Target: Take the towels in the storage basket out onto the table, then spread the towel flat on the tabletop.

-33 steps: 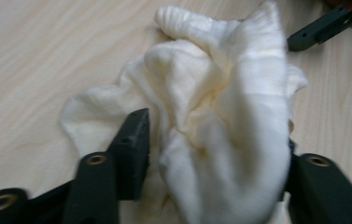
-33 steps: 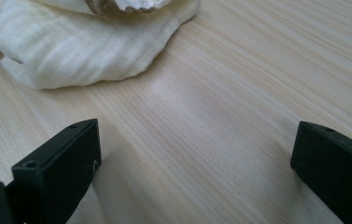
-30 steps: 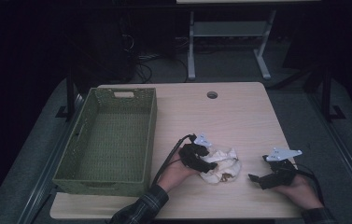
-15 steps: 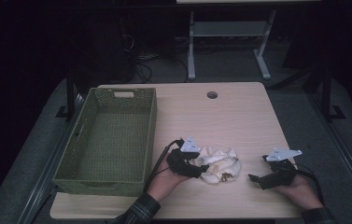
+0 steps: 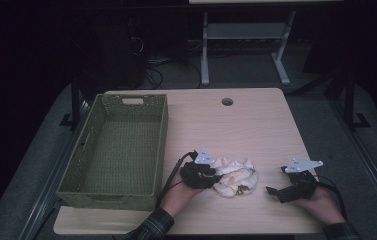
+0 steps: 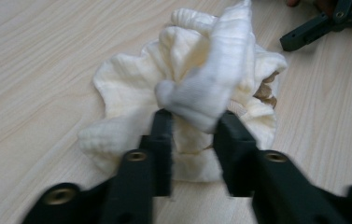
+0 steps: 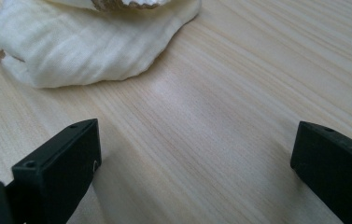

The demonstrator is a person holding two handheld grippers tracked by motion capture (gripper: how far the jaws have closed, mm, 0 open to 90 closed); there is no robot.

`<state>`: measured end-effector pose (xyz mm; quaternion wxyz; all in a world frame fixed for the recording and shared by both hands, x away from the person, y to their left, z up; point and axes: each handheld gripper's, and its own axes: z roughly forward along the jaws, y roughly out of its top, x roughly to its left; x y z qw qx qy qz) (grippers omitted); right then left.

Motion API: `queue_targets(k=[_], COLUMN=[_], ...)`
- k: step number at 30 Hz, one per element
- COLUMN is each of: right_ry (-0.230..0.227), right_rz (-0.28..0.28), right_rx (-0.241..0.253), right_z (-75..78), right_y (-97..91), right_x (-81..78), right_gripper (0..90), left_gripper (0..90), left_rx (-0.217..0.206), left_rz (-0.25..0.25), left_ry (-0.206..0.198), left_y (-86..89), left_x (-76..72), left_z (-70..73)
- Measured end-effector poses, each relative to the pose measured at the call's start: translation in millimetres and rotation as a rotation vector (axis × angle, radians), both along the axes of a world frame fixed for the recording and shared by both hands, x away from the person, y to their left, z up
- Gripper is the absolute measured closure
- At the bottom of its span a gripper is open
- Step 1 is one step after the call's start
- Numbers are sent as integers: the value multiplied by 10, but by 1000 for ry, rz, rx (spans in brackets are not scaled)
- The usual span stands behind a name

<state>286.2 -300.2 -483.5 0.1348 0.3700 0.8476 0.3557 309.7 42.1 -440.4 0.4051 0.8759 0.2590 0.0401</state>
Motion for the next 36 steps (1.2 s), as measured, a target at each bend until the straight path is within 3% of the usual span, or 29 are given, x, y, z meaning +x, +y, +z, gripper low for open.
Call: queue_targets(k=[3, 5, 7, 8, 9, 13, 17, 21, 23, 26, 29, 31, 32, 36], right_ry=[0, 7, 7, 19, 35, 62, 32, -7, 1, 16, 29, 25, 21, 17], right_rz=[1, 3, 6, 8, 6, 29, 49, 78, 90, 109, 104, 103, 102, 96], right_rx=[0, -3, -3, -13, -15, 30, 55, 88, 97, 65, 46, 55, 57, 61], right_z=[0, 9, 18, 58, 80, 136, 206, 270, 270, 213, 178, 179, 181, 182], right_y=[0, 2, 2, 3, 2, -17, 30, 135, 195, 264, 275, 253, 239, 211], right_x=[0, -2, -2, -3, 2, 31, 37, 69, 89, 101, 93, 90, 90, 81], right_gripper=[14, 34, 67, 160, 169, 239, 291, 322, 322, 322, 322, 322, 322, 322], left_gripper=[834, 850, 855, 857, 858, 859, 860, 857, 844, 785, 679, 650, 641, 599], left_rx=[-22, -50, -50, -77, -85, -119, -122, -113, -95, -62, -54, -46, -52, -81], left_rz=[2, 16, 9, 22, 23, 35, 44, 61, 98, 126, 150, 139, 121, 67], left_ry=[7, -2, -10, -8, -6, -8, -18, 17, 33, 47, 35, 20, 4, 11], left_y=[14, 21, 32, 33, 34, 19, -1, -22, -36, -38, -15, 0, 18, -11], left_x=[11, 21, 38, 58, 74, 131, 205, 293, 399, 467, 420, 386, 303, 134], left_z=[21, 90, 115, 149, 166, 239, 309, 279, 170, 70, 75, 104, 163, 188])
